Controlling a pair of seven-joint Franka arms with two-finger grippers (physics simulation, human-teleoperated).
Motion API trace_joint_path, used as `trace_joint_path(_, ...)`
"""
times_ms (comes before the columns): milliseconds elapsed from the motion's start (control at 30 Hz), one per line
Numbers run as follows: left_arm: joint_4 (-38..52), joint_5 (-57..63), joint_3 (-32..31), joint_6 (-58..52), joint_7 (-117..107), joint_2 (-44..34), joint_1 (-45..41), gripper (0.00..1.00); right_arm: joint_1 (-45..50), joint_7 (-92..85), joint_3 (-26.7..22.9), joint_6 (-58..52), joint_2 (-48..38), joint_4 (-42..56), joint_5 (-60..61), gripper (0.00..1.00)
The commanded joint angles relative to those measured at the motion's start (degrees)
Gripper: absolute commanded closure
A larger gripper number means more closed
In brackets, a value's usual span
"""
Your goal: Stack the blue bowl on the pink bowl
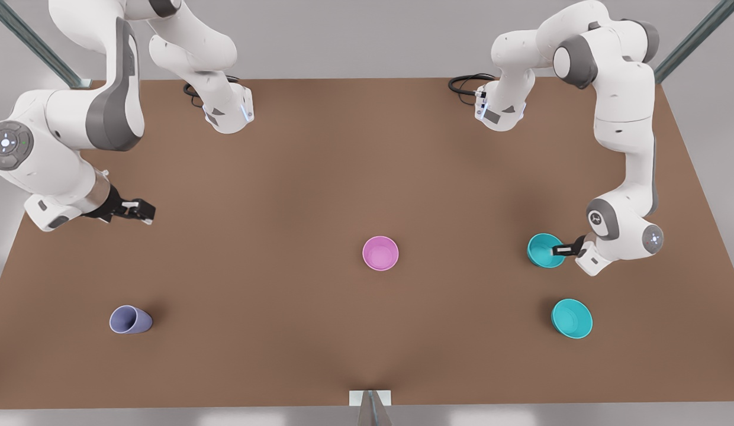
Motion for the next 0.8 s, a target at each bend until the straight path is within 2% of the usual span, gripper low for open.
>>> trace_joint_path(0, 0.06, -0.05, 0.0, 0.64, 7.83, -0.29, -0.04, 0.79, 0.05, -15.08, -0.05, -1.79, -0.03, -0.05, 0.69, 0.0)
trace_joint_path(67, 0.06, 0.22, -0.09, -1.46, 1.78, -4.5, -3.03, 0.79, 0.05, -15.08, 0.03, -1.79, 0.06, -0.05, 0.69, 0.0)
trace_joint_path(133, 0.23, 0.48, -0.09, -3.31, -12.53, -9.59, -9.78, 0.79, 0.05, -15.08, 0.03, -1.79, 0.06, -0.05, 0.69, 0.0)
trace_joint_path(233, 4.62, 1.09, -1.14, -8.74, -36.11, -8.9, -24.53, 0.79, 0.05, -15.08, 0.03, -1.79, 0.32, 0.04, 0.69, 0.0)
trace_joint_path(267, 8.47, 1.62, -1.23, -12.0, -41.19, -8.38, -26.49, 0.79, 0.05, -15.08, 0.03, -1.79, 0.32, -0.04, 0.69, 0.0)
trace_joint_path(333, 25.36, 1.27, -3.34, -21.42, -56.68, -0.12, -34.14, 0.79, 0.05, -15.08, 0.03, -1.79, 0.32, -0.13, 0.69, 0.0)
trace_joint_path(367, 28.01, 1.27, -3.43, -21.51, -60.38, 1.64, -36.69, 0.79, 0.05, -15.08, 0.03, -1.79, 0.32, -0.13, 0.69, 0.0)
trace_joint_path(500, 35.13, -0.57, -3.87, -21.51, -63.89, 6.66, -37.48, 0.79, 0.05, -15.08, 0.03, -1.79, 0.41, -0.13, 0.69, 0.0)
trace_joint_path(767, 37.23, -3.91, -7.38, -20.37, -62.58, 14.74, -36.78, 0.79, 0.14, -15.08, 0.12, -1.79, 0.41, -0.13, 0.69, 0.0)
